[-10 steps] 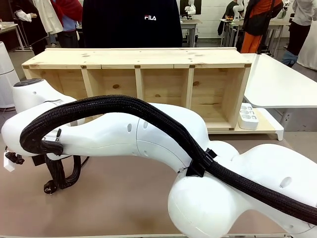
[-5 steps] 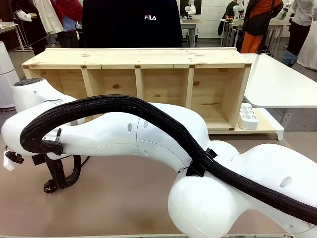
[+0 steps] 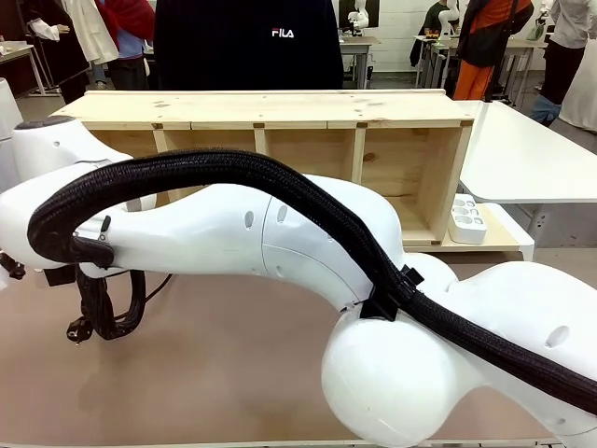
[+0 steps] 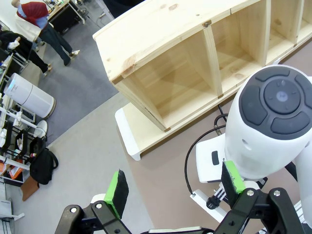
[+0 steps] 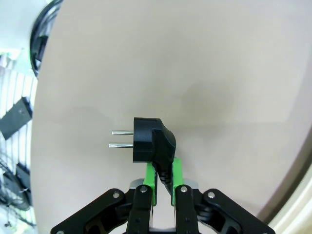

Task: Perform cable management.
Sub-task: Pull the grasped Power Cable to the location of the Power Strip.

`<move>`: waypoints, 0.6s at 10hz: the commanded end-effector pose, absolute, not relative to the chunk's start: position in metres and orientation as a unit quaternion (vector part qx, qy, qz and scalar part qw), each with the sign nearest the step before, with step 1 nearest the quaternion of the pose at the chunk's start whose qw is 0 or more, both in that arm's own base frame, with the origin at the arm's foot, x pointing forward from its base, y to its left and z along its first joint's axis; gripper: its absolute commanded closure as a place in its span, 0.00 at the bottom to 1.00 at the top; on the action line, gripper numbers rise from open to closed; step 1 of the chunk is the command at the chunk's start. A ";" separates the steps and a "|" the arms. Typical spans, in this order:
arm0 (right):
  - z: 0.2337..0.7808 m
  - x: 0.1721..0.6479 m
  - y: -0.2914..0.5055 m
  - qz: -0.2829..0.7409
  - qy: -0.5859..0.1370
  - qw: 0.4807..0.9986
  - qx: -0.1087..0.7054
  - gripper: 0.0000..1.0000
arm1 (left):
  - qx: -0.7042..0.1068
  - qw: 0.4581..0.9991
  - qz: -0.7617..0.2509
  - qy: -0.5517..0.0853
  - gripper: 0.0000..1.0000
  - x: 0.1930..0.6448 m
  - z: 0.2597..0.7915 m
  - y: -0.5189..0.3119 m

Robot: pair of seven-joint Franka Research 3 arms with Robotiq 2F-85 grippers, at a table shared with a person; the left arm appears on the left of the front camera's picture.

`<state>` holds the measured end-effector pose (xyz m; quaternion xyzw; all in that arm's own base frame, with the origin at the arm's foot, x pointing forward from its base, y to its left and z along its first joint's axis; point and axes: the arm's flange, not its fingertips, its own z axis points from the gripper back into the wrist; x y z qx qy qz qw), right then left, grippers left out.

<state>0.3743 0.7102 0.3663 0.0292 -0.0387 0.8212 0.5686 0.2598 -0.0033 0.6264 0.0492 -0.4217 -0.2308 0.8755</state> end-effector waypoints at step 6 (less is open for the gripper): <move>0.334 0.316 0.573 0.763 -0.021 0.641 0.078 0.84 | 0.049 0.875 -0.230 -0.423 0.00 0.259 0.627 -0.003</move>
